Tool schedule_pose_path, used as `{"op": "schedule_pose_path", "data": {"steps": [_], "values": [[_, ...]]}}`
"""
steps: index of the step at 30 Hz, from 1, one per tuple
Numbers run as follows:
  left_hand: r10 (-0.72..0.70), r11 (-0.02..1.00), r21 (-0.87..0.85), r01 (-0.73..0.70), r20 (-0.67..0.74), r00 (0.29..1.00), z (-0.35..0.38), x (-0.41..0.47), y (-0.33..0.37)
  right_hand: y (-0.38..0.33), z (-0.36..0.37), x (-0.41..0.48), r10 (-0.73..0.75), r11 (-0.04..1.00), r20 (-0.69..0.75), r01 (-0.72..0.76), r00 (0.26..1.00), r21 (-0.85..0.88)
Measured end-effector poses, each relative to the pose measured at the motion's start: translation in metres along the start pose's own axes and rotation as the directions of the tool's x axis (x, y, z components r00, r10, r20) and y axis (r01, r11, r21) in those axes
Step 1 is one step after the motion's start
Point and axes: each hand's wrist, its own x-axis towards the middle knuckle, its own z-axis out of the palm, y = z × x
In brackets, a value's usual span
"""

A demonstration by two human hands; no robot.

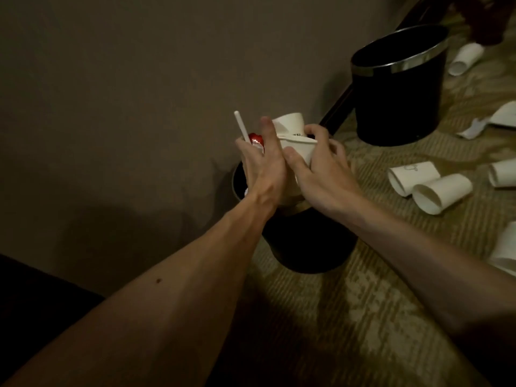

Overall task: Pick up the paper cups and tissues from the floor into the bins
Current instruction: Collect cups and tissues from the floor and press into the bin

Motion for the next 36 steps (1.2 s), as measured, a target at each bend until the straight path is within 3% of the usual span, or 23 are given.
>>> {"op": "schedule_pose_path", "data": {"steps": [3,7,10,12,16,19,22,24,26,28,30,33,36], "values": [[-0.084,0.975,0.205,0.079,0.012,0.996,-0.002,0.006,-0.023,0.019,0.010,-0.001,0.000,0.960,0.113,0.031,0.994,-0.277],[-0.108,0.850,0.527,0.026,0.126,0.986,0.002,0.014,-0.029,0.034,0.008,0.004,0.062,0.864,0.153,0.024,0.986,-0.502],[-0.181,0.749,0.663,-0.005,0.212,0.960,0.005,0.016,-0.028,0.039,0.006,0.004,0.082,0.873,0.125,-0.011,0.989,-0.488],[-0.217,0.759,0.649,0.049,0.181,0.959,0.005,0.017,-0.028,0.039,0.004,0.003,0.066,0.922,0.106,-0.021,0.992,-0.385],[-0.047,0.832,0.555,-0.004,0.077,0.996,0.004,0.008,-0.028,0.042,-0.008,0.000,0.064,0.968,0.094,-0.039,0.993,-0.248],[0.218,0.801,0.574,-0.168,-0.018,0.976,0.005,-0.015,-0.021,0.043,-0.028,-0.011,-0.011,0.958,0.035,0.020,0.999,-0.285],[0.522,0.701,0.538,-0.468,0.061,0.851,0.016,-0.048,-0.004,0.039,-0.064,-0.037,-0.093,0.929,0.002,0.087,0.996,-0.361],[0.575,0.634,0.460,-0.622,0.257,0.777,0.025,-0.073,0.009,0.038,-0.097,-0.072,-0.071,0.921,0.074,0.094,0.995,-0.378],[0.606,0.441,0.437,-0.784,0.499,0.620,0.036,-0.100,0.023,0.043,-0.138,-0.122,-0.046,0.914,0.116,0.089,0.992,-0.396],[0.481,0.220,0.386,-0.896,0.756,0.444,0.048,-0.127,0.035,0.054,-0.179,-0.179,-0.004,0.885,0.123,0.060,0.992,-0.461],[0.260,0.124,0.281,-0.952,0.916,0.305,0.065,-0.167,0.035,0.071,-0.220,-0.244,0.094,0.832,0.121,-0.011,0.988,-0.555],[0.099,0.121,0.043,-0.992,0.994,0.055,0.091,-0.249,0.017,0.100,-0.264,-0.347,0.339,0.709,0.067,-0.208,0.939,-0.673],[0.065,0.237,-0.184,-0.954,0.983,-0.174,0.118,-0.338,-0.005,0.121,-0.295,-0.447,0.532,0.614,-0.073,-0.444,0.844,-0.653]]}}
